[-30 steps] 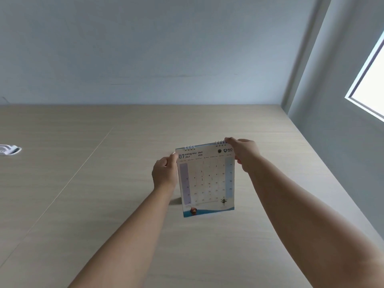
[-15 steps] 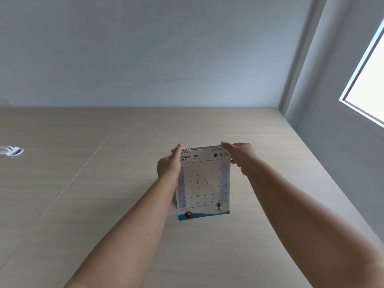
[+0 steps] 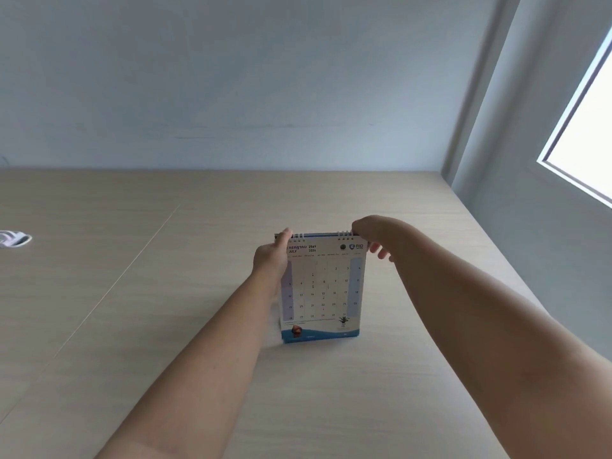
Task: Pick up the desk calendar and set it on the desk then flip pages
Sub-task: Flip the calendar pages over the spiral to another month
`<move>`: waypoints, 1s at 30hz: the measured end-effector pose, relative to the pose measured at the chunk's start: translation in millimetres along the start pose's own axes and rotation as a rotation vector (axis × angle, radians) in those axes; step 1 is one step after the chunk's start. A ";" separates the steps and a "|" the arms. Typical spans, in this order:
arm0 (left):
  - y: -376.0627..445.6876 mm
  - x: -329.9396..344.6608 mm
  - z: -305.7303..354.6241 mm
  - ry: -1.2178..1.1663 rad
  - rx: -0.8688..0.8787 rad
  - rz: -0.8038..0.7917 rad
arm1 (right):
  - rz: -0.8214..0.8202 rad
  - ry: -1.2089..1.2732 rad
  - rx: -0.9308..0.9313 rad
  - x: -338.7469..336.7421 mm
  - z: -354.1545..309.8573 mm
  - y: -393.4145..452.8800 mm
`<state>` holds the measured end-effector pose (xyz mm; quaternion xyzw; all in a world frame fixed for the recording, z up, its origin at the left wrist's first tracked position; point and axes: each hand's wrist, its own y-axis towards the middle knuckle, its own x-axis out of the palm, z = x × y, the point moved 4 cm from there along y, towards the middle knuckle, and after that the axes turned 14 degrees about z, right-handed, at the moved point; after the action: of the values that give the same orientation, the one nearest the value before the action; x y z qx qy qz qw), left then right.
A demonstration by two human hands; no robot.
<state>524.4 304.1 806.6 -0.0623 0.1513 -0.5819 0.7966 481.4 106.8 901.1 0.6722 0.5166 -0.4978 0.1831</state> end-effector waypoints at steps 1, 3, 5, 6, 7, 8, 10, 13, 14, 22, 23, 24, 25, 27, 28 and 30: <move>1.1 0.1 0.7 0.018 0.015 -0.027 | -0.005 -0.032 -0.019 -0.2 -1.8 0.6; 2.7 1.5 0.8 0.024 0.036 -0.088 | -0.027 -0.118 -0.061 3.1 -5.6 2.4; 3.5 1.7 1.3 -0.008 0.025 -0.118 | -0.040 -0.131 -0.057 8.8 -6.1 8.8; 4.9 0.6 1.2 -0.030 0.010 -0.114 | -0.039 -0.121 -0.043 9.9 -6.2 8.5; 6.6 -0.1 1.5 -0.037 0.000 -0.113 | -0.031 -0.104 -0.036 9.6 -6.4 7.5; 9.3 -0.1 1.2 -0.033 -0.003 -0.123 | -0.014 -0.073 -0.037 8.3 -7.3 7.7; 11.7 -0.7 2.0 -0.034 -0.008 -0.148 | 0.017 0.021 -0.041 7.3 -6.5 14.1; 13.2 -0.5 4.9 -0.052 -0.007 -0.174 | 0.100 0.332 0.073 12.1 4.0 33.4; 13.9 -0.4 5.0 -0.057 -0.004 -0.189 | 0.143 0.461 0.136 13.1 10.3 38.1; 13.9 2.3 -1.0 -0.050 0.036 -0.313 | 0.123 1.192 0.209 12.0 24.8 58.9; 14.7 2.1 -1.5 -0.053 0.036 -0.313 | 0.116 1.219 0.164 10.8 26.4 59.1; 15.8 1.3 -1.8 -0.060 0.031 -0.312 | 0.111 1.211 0.109 9.5 28.7 57.4; 15.7 0.4 -2.0 -0.067 0.027 -0.315 | 0.103 1.178 0.048 8.5 31.5 55.0; 16.2 -0.5 -2.7 -0.067 0.022 -0.330 | 0.125 1.076 -0.063 6.0 36.9 48.1; 15.8 -0.9 -2.7 -0.063 0.022 -0.333 | 0.157 1.034 -0.102 4.4 38.6 45.6; 14.3 -1.2 -1.1 -0.064 0.024 -0.333 | 0.226 0.980 -0.165 0.7 37.5 41.0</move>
<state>536.6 309.9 801.9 -0.0955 0.1062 -0.7054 0.6942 499.3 62.3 873.1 0.8616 0.5036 -0.0586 0.0246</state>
